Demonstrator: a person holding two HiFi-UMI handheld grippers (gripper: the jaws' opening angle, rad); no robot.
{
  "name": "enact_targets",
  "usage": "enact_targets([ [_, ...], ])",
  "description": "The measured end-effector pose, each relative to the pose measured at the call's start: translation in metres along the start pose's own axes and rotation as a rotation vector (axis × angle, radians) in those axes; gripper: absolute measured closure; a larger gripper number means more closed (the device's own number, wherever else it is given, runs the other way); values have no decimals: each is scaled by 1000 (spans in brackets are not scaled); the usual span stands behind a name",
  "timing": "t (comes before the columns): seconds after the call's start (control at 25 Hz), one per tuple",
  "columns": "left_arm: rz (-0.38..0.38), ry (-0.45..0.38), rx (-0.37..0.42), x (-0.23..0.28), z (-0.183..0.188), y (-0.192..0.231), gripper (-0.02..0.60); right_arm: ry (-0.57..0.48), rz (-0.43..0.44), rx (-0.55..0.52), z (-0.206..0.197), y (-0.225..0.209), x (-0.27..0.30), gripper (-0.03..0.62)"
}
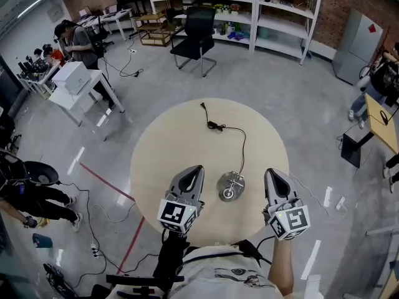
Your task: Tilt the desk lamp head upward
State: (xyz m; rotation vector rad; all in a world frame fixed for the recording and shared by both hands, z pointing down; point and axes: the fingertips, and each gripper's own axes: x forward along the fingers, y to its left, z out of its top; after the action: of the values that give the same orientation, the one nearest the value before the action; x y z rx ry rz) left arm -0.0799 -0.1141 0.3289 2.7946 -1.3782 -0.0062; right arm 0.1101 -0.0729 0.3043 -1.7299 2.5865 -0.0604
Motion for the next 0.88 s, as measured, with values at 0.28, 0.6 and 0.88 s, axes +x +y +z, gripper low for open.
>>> enact_targets([
  [0.28, 3, 2, 5, 1, 4, -4, 591, 18, 33, 8, -2, 9, 6, 589],
  [0.6, 0, 13, 10, 5, 3, -8, 591, 41, 42, -29, -2, 11, 6, 591],
  [0.88, -7, 16, 18, 12, 5, -16, 591, 33, 57, -8, -3, 6, 3, 591],
])
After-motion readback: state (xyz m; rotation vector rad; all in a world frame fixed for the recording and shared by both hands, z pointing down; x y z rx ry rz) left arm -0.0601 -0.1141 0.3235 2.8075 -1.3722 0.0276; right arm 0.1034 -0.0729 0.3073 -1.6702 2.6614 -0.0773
